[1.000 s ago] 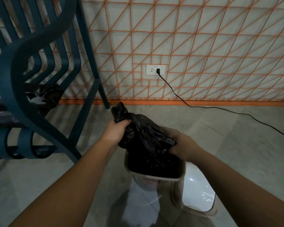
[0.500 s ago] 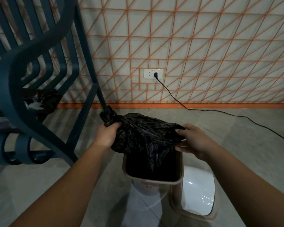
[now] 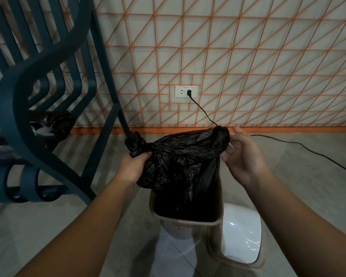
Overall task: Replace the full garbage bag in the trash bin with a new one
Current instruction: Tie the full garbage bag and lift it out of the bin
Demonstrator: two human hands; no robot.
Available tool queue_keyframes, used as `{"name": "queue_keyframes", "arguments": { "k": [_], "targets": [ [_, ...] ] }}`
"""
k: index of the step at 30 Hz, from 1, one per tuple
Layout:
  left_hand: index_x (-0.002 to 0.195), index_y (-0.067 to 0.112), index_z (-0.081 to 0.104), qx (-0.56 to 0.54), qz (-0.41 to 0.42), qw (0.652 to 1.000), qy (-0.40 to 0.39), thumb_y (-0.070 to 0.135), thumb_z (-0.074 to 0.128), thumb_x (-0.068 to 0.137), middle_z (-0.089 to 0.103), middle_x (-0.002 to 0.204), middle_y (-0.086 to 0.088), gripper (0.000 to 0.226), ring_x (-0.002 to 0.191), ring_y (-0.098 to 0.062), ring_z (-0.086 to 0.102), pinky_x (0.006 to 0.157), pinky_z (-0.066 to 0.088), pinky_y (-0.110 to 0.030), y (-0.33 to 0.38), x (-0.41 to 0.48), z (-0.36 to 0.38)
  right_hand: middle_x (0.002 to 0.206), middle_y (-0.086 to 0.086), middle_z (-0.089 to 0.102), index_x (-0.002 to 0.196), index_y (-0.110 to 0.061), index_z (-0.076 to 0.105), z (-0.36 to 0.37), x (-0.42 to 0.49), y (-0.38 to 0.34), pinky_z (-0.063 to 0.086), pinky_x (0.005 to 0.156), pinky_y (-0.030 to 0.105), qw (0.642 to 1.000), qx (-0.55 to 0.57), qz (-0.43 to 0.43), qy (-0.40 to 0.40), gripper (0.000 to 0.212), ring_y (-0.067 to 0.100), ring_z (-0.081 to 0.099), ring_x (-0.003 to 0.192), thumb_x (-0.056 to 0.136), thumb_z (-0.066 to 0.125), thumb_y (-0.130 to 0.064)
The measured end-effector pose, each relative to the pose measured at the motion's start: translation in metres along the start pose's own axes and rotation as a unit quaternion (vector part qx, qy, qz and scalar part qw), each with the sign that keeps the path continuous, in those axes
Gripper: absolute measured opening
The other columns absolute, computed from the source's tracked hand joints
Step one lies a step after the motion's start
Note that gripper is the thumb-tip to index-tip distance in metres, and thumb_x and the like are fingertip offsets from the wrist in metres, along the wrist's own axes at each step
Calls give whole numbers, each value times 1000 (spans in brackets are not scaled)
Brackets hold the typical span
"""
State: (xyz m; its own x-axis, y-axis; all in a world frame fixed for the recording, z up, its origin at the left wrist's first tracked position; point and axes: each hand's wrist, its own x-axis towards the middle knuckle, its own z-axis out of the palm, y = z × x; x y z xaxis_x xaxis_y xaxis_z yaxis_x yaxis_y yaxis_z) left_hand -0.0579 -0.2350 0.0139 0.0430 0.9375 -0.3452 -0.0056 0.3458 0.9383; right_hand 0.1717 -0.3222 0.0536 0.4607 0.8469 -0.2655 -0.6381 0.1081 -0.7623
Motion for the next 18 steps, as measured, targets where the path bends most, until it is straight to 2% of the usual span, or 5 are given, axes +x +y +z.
{"name": "queue_keyframes", "arguments": {
  "k": [4,7,11,15,18],
  "targets": [
    [109,14,62,9,-3,1000,-12,16,65,86,65,96,-4,23,80,-17,61,72,46,-26,1,-2,2,116,-14,64,132,-32,43,4,6,1,41,83,27,990,-99,-102,-12,56,8,61,103,88,42,3],
    [114,12,61,8,-17,1000,-16,17,64,87,65,102,-7,28,84,-20,61,77,45,-29,1,-2,0,135,-6,52,146,-26,27,-1,6,12,44,86,22,968,-197,-151,-34,71,11,54,117,88,53,6],
    [108,16,61,-5,-33,999,-24,20,64,87,66,96,-4,22,77,-14,62,62,46,-25,0,-2,-2,146,4,39,144,-20,28,-21,3,33,45,103,40,925,-369,-86,-19,91,22,48,128,71,81,-26],
    [115,13,62,12,-35,999,-37,21,66,86,67,106,-7,30,90,-22,64,82,50,-33,-4,-4,4,116,-10,68,110,-27,63,-24,-4,50,50,97,24,906,-398,-49,-135,38,4,63,109,74,76,-28],
    [104,16,65,65,-18,997,-50,22,66,85,69,107,-10,19,98,-27,65,92,50,-39,-6,-6,9,114,-3,70,106,-22,67,-12,-5,53,47,100,30,926,-355,-83,-101,26,12,64,109,82,71,-15]
  ]
}}
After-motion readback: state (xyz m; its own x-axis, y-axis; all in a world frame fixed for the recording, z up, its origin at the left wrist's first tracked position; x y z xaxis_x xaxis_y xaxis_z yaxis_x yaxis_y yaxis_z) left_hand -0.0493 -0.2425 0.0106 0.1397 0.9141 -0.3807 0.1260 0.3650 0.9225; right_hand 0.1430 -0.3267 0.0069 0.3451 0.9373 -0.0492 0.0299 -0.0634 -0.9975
